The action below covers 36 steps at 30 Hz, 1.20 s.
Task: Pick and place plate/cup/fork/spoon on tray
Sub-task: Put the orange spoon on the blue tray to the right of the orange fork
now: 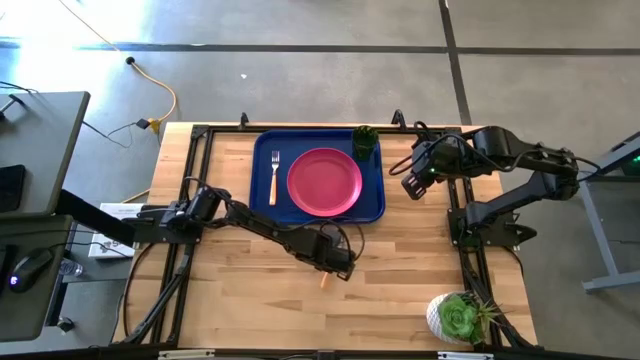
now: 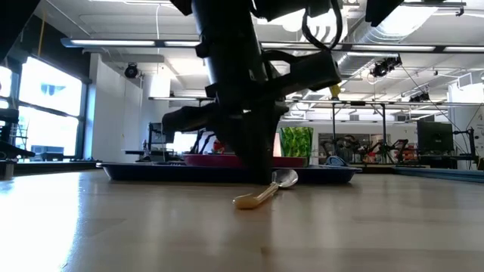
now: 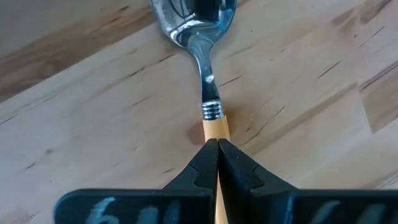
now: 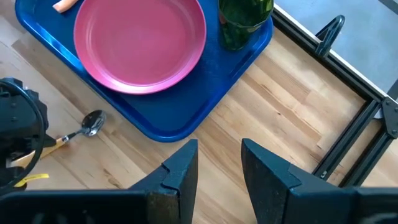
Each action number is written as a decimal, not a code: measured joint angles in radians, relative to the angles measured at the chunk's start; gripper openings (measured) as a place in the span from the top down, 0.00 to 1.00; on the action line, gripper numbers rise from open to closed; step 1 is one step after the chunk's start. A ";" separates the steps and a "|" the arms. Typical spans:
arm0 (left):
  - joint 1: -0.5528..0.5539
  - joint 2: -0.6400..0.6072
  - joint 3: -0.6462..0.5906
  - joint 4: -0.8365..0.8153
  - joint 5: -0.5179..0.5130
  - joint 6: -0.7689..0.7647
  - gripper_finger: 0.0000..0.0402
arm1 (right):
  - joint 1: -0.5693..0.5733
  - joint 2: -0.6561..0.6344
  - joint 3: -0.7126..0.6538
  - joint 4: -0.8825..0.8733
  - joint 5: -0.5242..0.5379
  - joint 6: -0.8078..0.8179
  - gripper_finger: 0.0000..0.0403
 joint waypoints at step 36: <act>0.038 -0.068 -0.005 -0.278 0.094 0.056 0.99 | 0.000 0.000 0.000 0.014 0.020 -0.004 0.72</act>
